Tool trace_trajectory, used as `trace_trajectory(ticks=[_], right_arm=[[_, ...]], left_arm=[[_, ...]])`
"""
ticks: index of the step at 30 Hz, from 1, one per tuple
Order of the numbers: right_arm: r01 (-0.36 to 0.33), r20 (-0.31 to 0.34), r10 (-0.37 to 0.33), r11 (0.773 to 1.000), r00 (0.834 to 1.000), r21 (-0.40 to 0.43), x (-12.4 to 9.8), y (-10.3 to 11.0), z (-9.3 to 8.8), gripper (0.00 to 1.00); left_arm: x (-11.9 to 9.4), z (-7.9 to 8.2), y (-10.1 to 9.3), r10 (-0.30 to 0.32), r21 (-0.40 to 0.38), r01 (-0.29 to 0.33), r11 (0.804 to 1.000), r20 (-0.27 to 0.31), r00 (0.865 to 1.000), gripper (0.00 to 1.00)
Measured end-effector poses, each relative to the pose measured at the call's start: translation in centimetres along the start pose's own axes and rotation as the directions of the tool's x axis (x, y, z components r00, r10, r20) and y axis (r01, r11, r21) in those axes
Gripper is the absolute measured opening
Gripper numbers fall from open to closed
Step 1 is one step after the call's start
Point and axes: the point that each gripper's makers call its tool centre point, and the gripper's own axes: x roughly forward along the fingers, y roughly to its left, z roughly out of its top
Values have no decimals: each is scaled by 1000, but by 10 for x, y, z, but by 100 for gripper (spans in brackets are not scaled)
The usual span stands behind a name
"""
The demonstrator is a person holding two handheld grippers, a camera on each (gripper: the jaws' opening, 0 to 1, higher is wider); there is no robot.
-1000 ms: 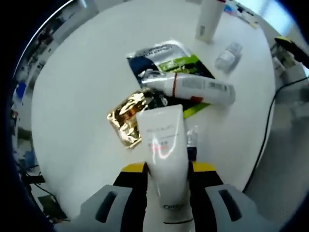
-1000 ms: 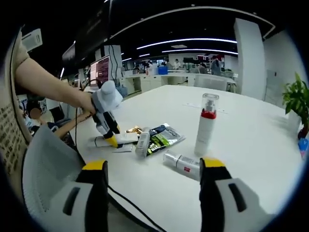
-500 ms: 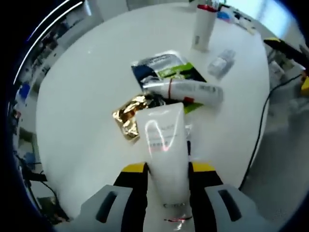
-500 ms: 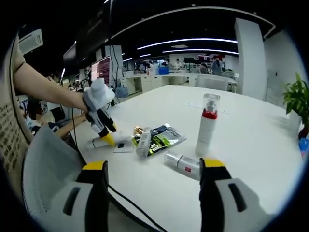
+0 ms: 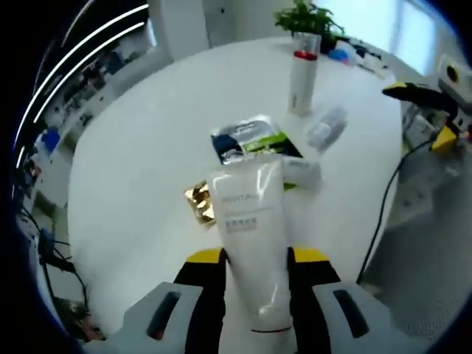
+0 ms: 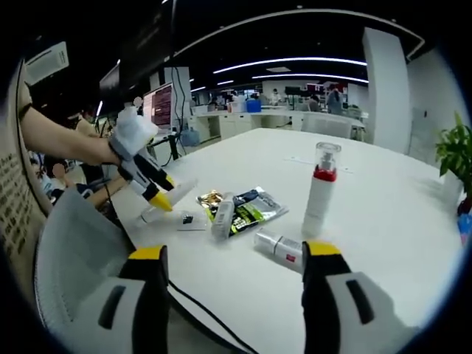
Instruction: Arrange the skincare products in the storage area until every visible bottle or jar stands upright without overlapping.
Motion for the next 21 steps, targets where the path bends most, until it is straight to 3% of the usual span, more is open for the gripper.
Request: trace_trajectory(ticks=[12, 21], right_arm=[[2, 0, -2, 1000, 1000, -3, -1, 0, 0, 72], [3, 1, -3, 1000, 1000, -24, -1, 2, 1, 70]], left_arm=[[-19, 22, -13, 24, 5, -25, 1000, 127, 992, 28], [-28, 36, -26, 39, -22, -35, 999, 213, 976, 28]])
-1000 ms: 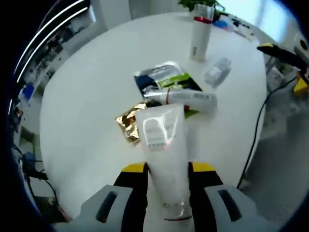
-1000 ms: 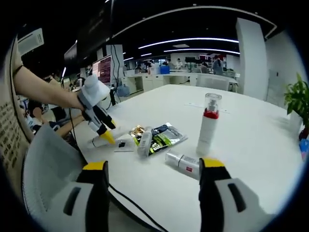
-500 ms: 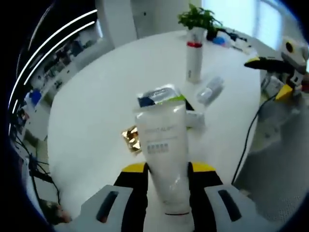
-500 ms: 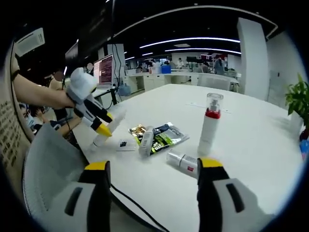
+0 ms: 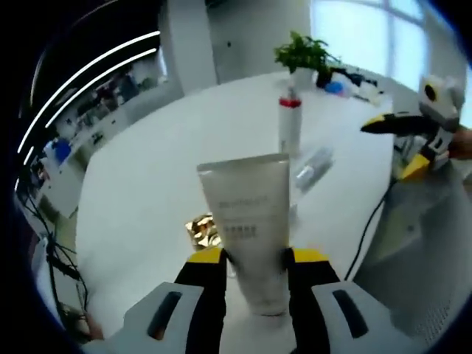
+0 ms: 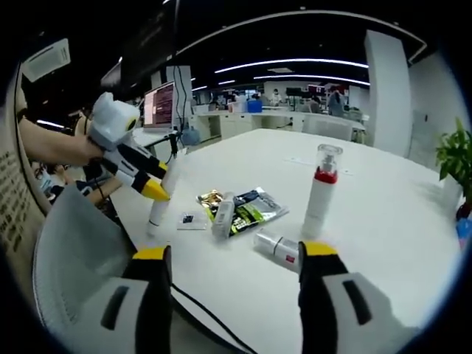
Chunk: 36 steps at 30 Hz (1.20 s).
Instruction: Arrange the skincare products in the storage area until every visible bottle or jar stands upright without overlapping.
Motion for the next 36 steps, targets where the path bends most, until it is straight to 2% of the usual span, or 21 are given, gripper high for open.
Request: trace_trajectory(ticks=[4, 8, 12, 18, 23, 29, 32, 34, 36], right_arm=[[0, -1, 0, 1000, 1000, -9, 0, 1, 1, 67], [-26, 7, 25, 1000, 1000, 14, 0, 6, 5, 64], [-56, 85, 46, 991, 995, 119, 3, 16, 20, 62], [-115, 106, 101, 984, 989, 136, 17, 41, 32, 56], [-155, 121, 140, 981, 983, 120, 32, 55, 47, 50], [-194, 106, 188, 980, 976, 41, 54, 72, 57, 42], [-176, 64, 177, 984, 982, -17, 65, 73, 53, 33], [-160, 34, 162, 986, 986, -41, 68, 70, 48, 23], [-178, 37, 180, 983, 983, -54, 68, 74, 47, 17]], left_arm=[[-1, 9, -10, 3, -49, 0, 999, 60, 998, 28], [2, 15, -25, -5, -32, 8, 999, 88, 996, 28], [5, 21, -39, -16, -41, 21, 999, 114, 993, 28], [8, 27, -57, -31, -40, 37, 999, 148, 989, 28], [9, 30, -69, -38, -40, 46, 998, 178, 983, 28], [11, 32, -75, -30, -5, 32, 999, 223, 974, 28], [10, 32, -76, -30, 6, 30, 1000, 233, 972, 28], [9, 32, -76, -32, 6, 31, 1000, 237, 971, 29], [10, 31, -76, -34, 5, 34, 999, 240, 970, 29]])
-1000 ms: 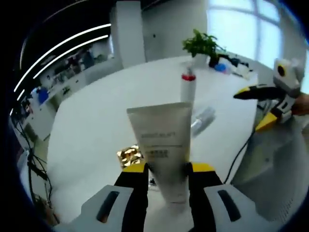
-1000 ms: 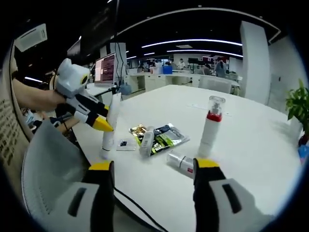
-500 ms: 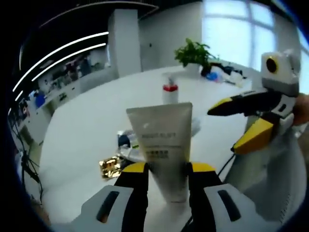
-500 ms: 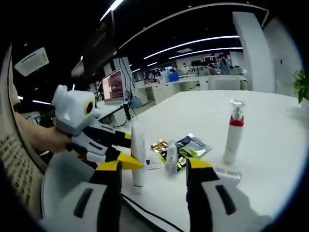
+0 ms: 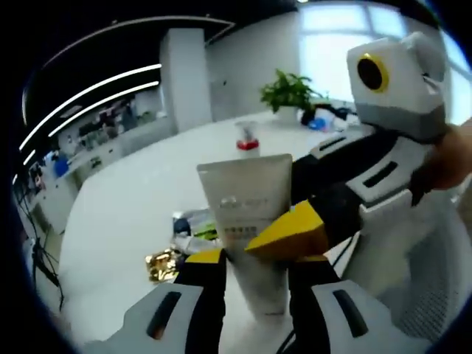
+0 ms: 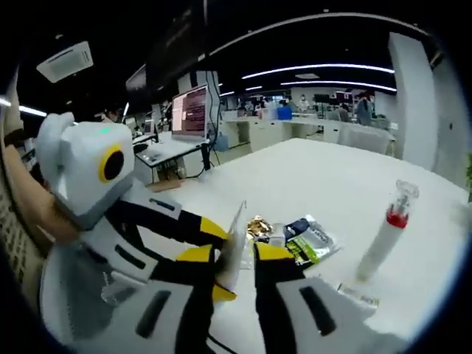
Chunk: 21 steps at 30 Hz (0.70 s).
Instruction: Arrange the skincare products in the storage area until every visible bottle or jar stands upright without overlapping.
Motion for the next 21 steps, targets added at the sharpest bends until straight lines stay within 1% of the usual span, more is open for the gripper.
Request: trace_trajectory(ticks=[1, 2, 6, 7, 9, 11, 13, 14, 15, 16, 17, 18, 19, 20, 21], right_arm=[[-3, -4, 3, 1000, 1000, -9, 0, 2, 0, 15], [14, -17, -14, 999, 1000, -43, 0, -1, -2, 16], [-12, -6, 12, 999, 1000, -42, -2, 1, -1, 14], [-21, -6, 21, 998, 1000, -55, -2, 2, -1, 14], [-42, -17, 40, 992, 999, -119, -4, 3, 1, 14], [-53, -21, 51, 989, 998, -137, -5, 2, 2, 13], [-75, -38, 68, 978, 997, -197, -7, -2, 2, 11], [-95, -60, 83, 965, 995, -243, -8, -4, 0, 10], [-94, -61, 79, 941, 995, -324, -9, -7, 1, 10], [-113, -75, 95, 947, 993, -300, -11, -6, -1, 10], [-130, -80, 111, 949, 991, -288, -12, -6, -2, 10], [-158, -79, 141, 941, 987, -299, -12, -7, -2, 10], [-169, -78, 152, 937, 985, -307, -13, -7, -2, 10], [-195, -80, 179, 931, 981, -307, -13, -6, -2, 10], [-204, -82, 188, 929, 979, -308, -13, -6, -3, 10]], left_arm=[[0, -1, 0, -3, -5, 3, 1000, 2, 1000, 29], [0, -2, 0, -13, -15, 13, 1000, 3, 1000, 29], [-1, -2, -1, -31, -6, 31, 1000, 18, 999, 30], [-1, -1, -1, -34, -7, 34, 999, 19, 999, 30], [-2, 2, -2, -50, -6, 50, 999, 27, 998, 30], [-2, 5, -2, -64, -9, 65, 998, 39, 997, 30], [-2, 8, -2, -83, 7, 83, 997, 50, 995, 29], [-1, 9, -2, -97, 22, 96, 995, 45, 994, 28], [0, 10, -2, -105, 32, 103, 994, 43, 994, 26], [1, 11, -2, -123, 52, 121, 991, 45, 991, 25], [1, 11, -2, -133, 55, 131, 990, 39, 990, 24], [3, 12, -4, -154, 65, 151, 986, 38, 987, 24], [4, 12, -4, -166, 77, 163, 984, 34, 985, 24], [5, 12, -6, -191, 99, 187, 977, 28, 981, 24], [6, 12, -6, -198, 103, 194, 975, 24, 980, 24]])
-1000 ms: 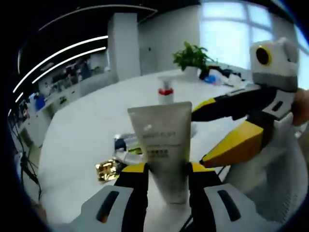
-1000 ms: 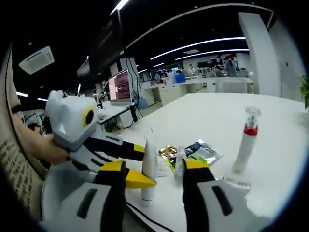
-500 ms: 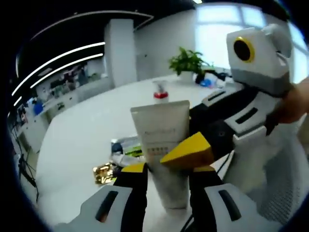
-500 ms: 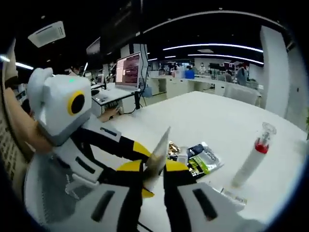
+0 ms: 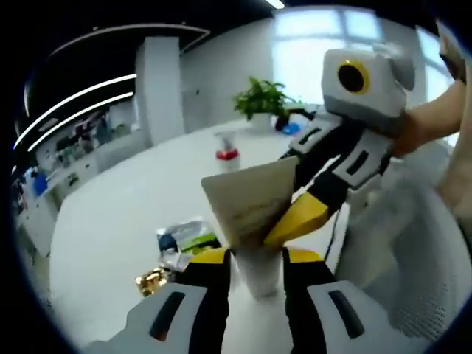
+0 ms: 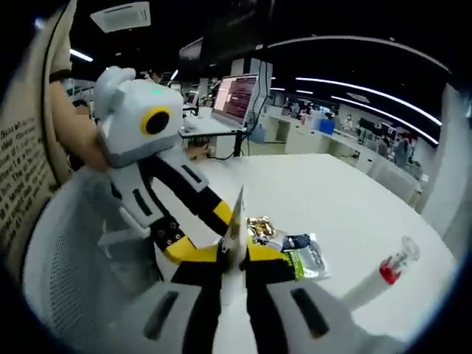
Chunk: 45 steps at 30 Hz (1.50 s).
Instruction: Arrange the skincare products in the storage area until every visible bottle or jar stands upright without overlapping.
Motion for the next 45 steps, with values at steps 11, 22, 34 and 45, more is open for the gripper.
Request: trace_trajectory(ticks=[11, 22, 34, 45], right_arm=[[-197, 14, 198, 980, 980, -25, 0, 3, -1, 10], [-233, 45, 233, 972, 972, 9, 1, 4, -2, 10], [-273, 44, 272, 962, 961, 8, 1, 5, -1, 10], [-290, 60, 289, 957, 956, 25, 0, 11, 0, 13]], left_arm=[[15, -3, -7, -149, 89, 153, 984, -55, 987, 24], [35, -8, -14, -236, 104, 244, 964, -79, 968, 24], [41, -12, -20, -299, 120, 306, 944, -80, 951, 22], [41, -15, -25, -289, 164, 296, 941, -66, 955, 17]])
